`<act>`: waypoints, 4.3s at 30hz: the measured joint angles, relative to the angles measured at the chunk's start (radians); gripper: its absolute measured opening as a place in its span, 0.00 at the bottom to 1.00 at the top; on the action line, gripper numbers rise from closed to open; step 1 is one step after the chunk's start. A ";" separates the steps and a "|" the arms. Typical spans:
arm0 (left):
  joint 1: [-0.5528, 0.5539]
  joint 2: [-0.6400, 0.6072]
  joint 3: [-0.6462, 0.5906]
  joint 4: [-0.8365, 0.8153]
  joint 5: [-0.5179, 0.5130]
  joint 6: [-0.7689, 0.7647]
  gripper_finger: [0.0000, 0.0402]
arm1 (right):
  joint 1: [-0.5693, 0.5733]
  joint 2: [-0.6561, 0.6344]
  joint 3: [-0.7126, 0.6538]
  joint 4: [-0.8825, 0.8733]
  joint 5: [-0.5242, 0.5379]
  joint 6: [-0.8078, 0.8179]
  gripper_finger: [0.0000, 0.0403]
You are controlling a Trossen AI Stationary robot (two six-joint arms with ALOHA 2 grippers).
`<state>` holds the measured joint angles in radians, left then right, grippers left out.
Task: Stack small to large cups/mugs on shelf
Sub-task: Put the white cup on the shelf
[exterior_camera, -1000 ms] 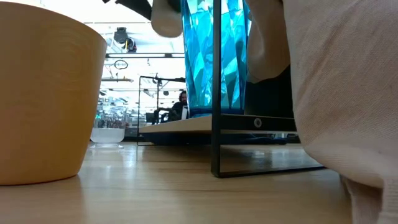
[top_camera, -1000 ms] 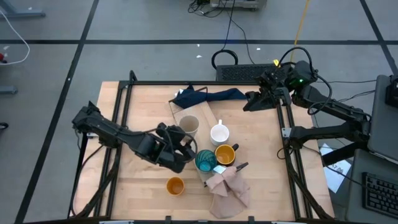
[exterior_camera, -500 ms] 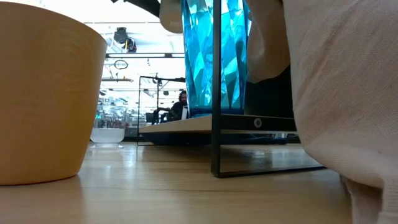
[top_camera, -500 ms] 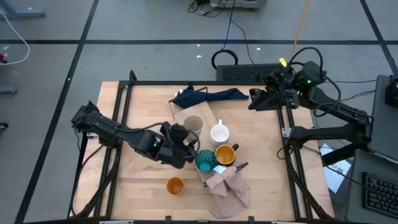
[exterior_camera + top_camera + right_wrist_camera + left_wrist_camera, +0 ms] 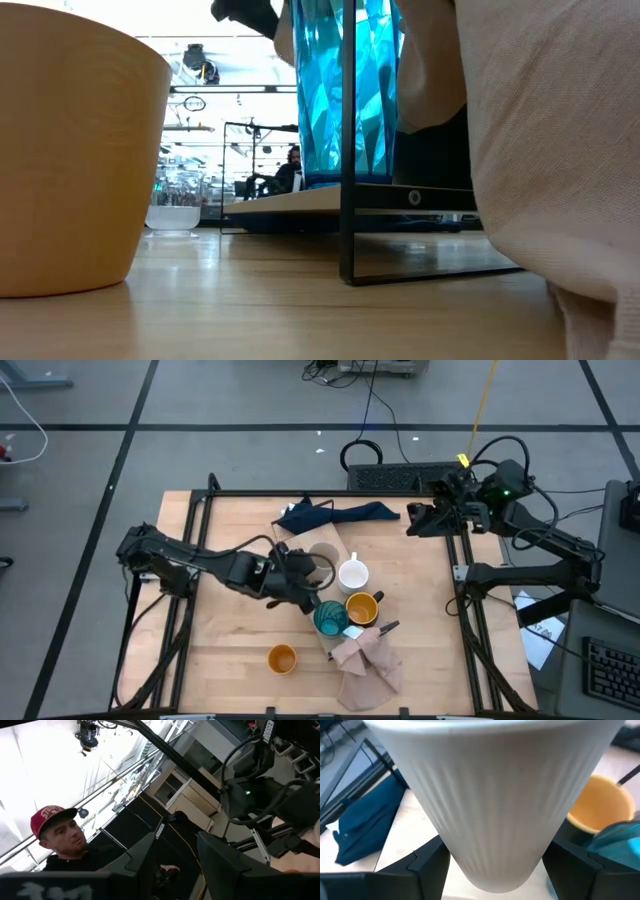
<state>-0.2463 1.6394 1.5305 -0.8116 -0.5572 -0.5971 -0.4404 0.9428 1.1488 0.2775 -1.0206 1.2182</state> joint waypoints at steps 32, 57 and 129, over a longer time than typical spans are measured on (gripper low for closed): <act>0.065 -0.240 -0.651 0.768 0.184 0.067 0.69 | -0.005 -0.011 -0.002 -0.008 0.097 0.036 0.34; 0.125 -0.238 -0.896 1.086 0.413 0.320 0.69 | 0.051 -0.009 -0.001 -0.005 0.425 0.018 0.34; 0.133 -0.008 -0.970 1.400 0.503 0.368 0.80 | 0.051 0.022 0.000 -0.021 0.471 0.026 0.34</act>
<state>-0.1132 1.6314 0.5606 0.5888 -0.0540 -0.2292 -0.3897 0.9649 1.1488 0.2562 -0.5499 1.2442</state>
